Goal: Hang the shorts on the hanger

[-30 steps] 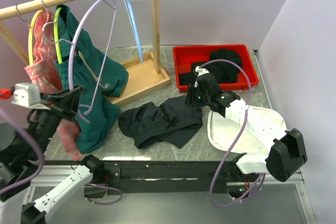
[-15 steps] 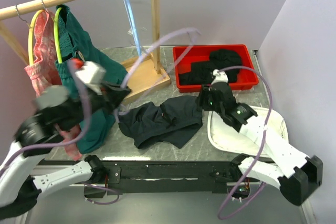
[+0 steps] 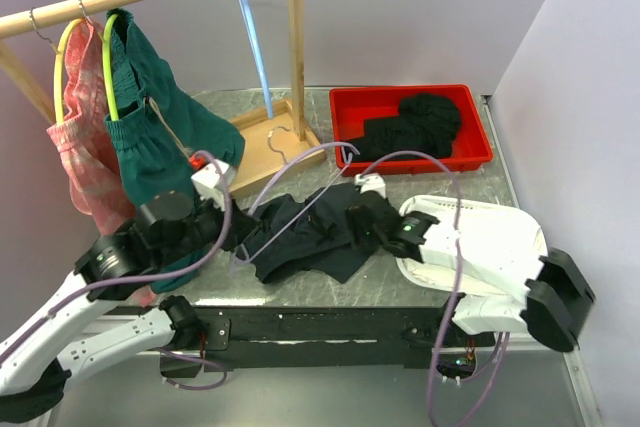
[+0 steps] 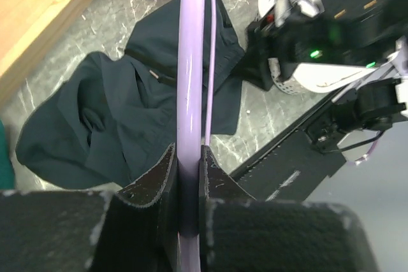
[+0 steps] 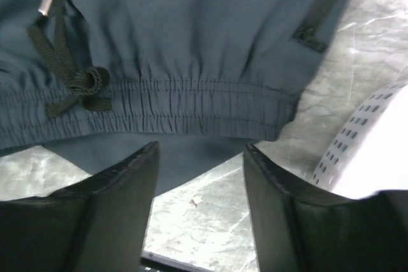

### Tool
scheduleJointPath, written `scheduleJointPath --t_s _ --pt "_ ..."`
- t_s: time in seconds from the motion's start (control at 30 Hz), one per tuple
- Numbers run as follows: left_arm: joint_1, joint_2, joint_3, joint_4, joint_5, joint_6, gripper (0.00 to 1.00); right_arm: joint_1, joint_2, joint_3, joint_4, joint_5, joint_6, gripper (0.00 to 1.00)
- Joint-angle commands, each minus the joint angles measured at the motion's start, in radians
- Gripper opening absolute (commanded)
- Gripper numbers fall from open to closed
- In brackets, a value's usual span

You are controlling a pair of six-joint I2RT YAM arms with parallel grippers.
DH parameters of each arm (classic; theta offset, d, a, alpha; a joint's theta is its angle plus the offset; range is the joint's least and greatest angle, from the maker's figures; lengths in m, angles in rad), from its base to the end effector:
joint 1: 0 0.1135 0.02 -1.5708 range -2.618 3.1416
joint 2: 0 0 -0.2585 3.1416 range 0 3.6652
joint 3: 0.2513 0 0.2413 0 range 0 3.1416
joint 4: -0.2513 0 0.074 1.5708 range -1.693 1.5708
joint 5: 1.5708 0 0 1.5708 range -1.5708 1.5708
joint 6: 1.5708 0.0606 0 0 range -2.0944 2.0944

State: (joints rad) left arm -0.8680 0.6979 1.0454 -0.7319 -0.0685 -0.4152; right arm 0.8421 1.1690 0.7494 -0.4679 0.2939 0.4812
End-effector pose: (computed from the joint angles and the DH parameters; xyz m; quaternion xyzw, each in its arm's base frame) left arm 0.0975 -0.1086 0.3652 0.1674 0.8118 -0.3116 0.4646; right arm 0.1730 0.1675 0.2086 -0.1190 0.9257 0.0948 0.3463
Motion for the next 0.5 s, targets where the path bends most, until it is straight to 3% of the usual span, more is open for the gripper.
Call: scheduleJointPath --t_s 0.0,0.2,0.47 --pt "-0.003 -0.067 -0.016 0.000 -0.028 -0.123 0.01 0.086 0.107 0.080 -0.037 0.136 -0.027 0.66" --pt "-0.003 -0.156 -0.091 -0.041 -0.048 -0.212 0.01 0.182 0.201 0.134 -0.097 0.243 -0.050 0.68" --pt "-0.003 -0.204 -0.056 -0.130 -0.088 -0.241 0.01 0.183 0.224 0.185 -0.140 0.289 -0.095 0.65"
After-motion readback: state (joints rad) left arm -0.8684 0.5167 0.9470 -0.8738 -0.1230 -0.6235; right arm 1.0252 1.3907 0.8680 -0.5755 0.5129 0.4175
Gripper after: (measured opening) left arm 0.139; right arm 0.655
